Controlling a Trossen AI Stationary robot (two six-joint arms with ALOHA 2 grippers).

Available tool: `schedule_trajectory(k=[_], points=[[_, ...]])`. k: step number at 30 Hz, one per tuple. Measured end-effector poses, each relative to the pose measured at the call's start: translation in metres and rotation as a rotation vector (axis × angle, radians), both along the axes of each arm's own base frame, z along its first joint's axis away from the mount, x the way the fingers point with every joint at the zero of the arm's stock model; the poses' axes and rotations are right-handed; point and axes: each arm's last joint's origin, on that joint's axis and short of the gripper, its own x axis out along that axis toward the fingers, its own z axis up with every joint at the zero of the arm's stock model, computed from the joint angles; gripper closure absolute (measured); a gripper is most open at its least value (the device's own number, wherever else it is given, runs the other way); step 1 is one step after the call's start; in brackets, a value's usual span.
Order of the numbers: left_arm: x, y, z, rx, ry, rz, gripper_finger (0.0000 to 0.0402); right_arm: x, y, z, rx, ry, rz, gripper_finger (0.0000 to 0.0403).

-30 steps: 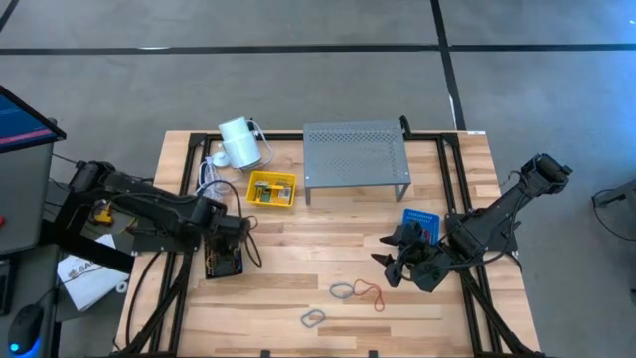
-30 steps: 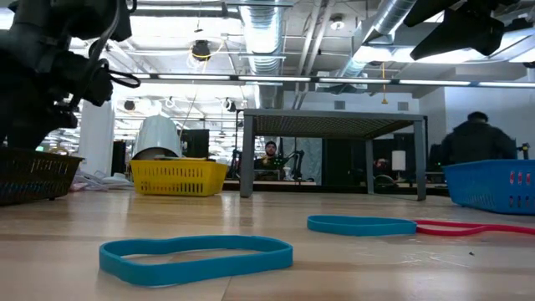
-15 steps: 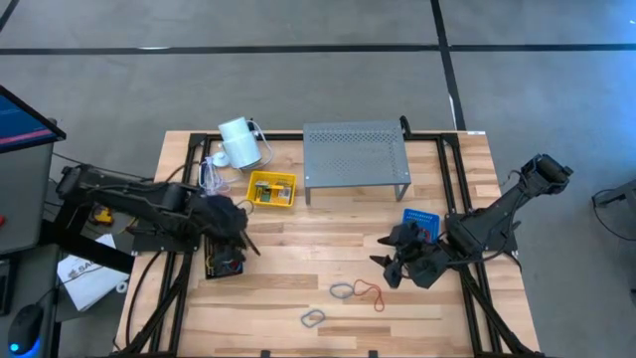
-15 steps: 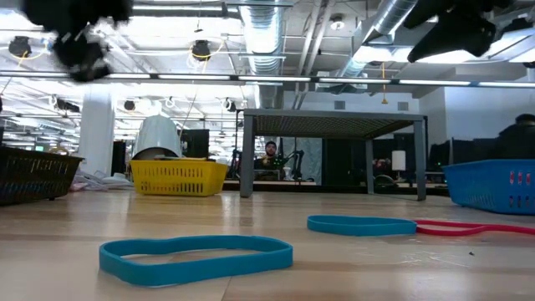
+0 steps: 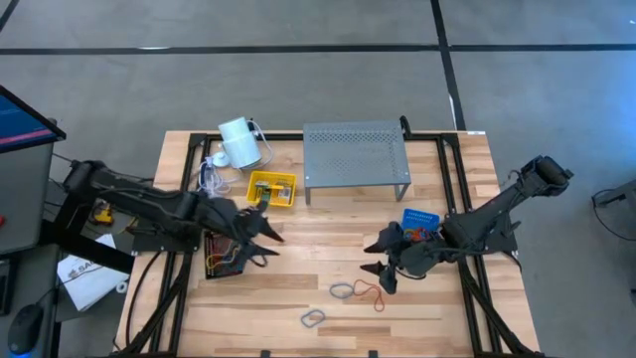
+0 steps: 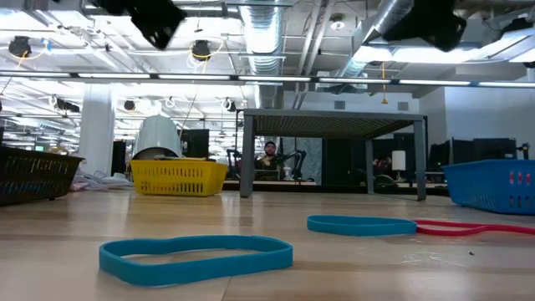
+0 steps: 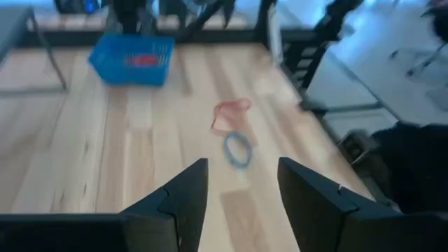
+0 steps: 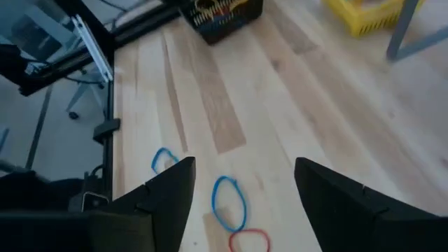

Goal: Pick & Place Office Desk Supplies
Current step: Put the red rubber band into the black bin

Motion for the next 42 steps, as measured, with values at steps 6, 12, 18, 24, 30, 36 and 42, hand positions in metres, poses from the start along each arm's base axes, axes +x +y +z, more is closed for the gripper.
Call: schedule_trajectory(k=[6,12,18,24,30,36,42], points=[[0.032,-0.009,-0.032,0.059,0.057,-0.02,0.0247,0.012,0.01,-0.026,0.118,0.194,0.016,0.0207],[0.043,-0.011,-0.041,0.087,0.045,-0.031,0.0257,0.022,0.023,-0.047,0.115,0.475,-0.074,0.025],[0.043,-0.011,-0.037,0.078,0.008,-0.028,0.0264,0.038,0.035,-0.066,0.09,0.587,-0.063,0.0248],[0.044,-0.011,-0.035,0.066,-0.013,-0.024,0.0266,0.048,0.039,-0.103,0.097,0.74,-0.078,0.0208],[0.045,-0.01,-0.034,0.07,-0.023,-0.023,0.0267,0.055,0.044,-0.114,0.124,0.799,-0.112,0.0189],[0.045,-0.01,-0.034,0.07,-0.023,-0.023,0.0271,0.05,0.043,-0.114,0.083,0.855,-0.125,0.0196],[0.045,-0.01,-0.034,0.07,-0.022,-0.022,0.0271,0.047,0.041,-0.119,0.072,0.87,-0.13,0.0208]])
